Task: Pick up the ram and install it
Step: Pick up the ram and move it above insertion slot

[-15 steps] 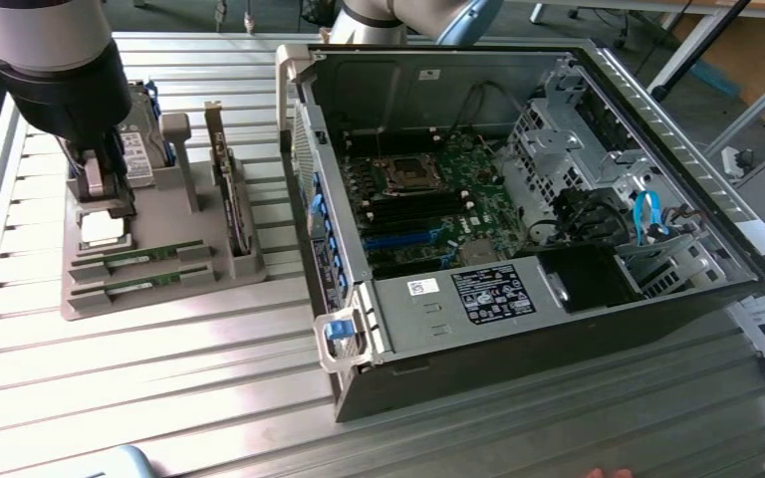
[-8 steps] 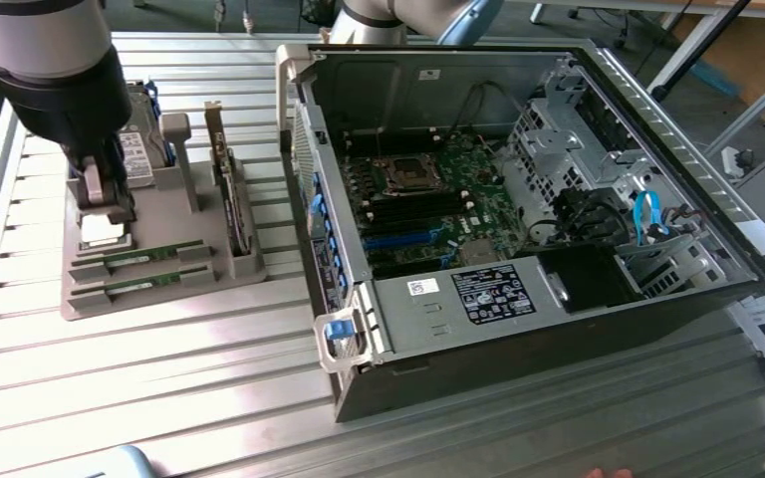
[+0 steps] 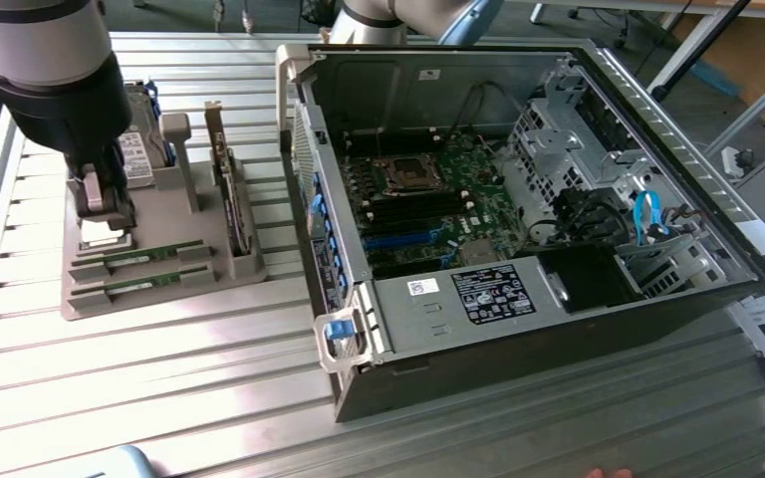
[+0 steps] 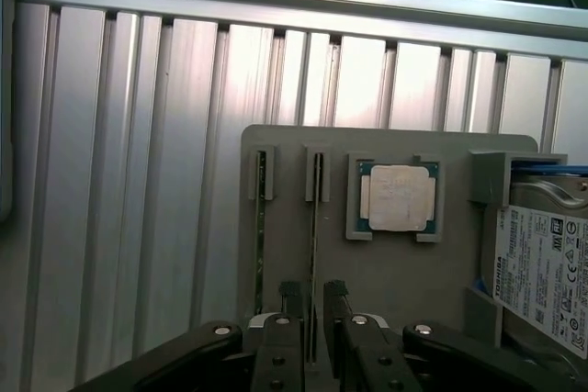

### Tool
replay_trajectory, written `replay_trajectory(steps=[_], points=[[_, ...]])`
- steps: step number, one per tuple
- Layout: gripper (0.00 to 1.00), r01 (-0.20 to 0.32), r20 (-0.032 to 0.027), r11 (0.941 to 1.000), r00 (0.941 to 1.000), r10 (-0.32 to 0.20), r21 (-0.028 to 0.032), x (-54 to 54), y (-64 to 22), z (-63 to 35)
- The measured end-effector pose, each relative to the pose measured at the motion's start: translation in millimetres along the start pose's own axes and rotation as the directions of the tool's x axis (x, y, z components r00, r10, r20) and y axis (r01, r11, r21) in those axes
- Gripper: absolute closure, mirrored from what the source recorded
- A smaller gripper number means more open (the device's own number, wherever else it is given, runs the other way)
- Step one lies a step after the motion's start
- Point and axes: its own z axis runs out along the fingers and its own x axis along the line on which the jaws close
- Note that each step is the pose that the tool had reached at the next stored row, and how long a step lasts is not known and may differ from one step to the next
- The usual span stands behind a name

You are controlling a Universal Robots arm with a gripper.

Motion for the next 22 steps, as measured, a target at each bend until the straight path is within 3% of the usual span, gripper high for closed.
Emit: replay_trajectory(steps=[7,22], points=[[0.76,0.000,-0.0001,1.0000,1.0000,0.000,0.0000,6.3,0.4,0.0],[0.76,0.000,0.0000,1.0000,1.0000,0.000,0.0000,6.9,0.3,4.5]])
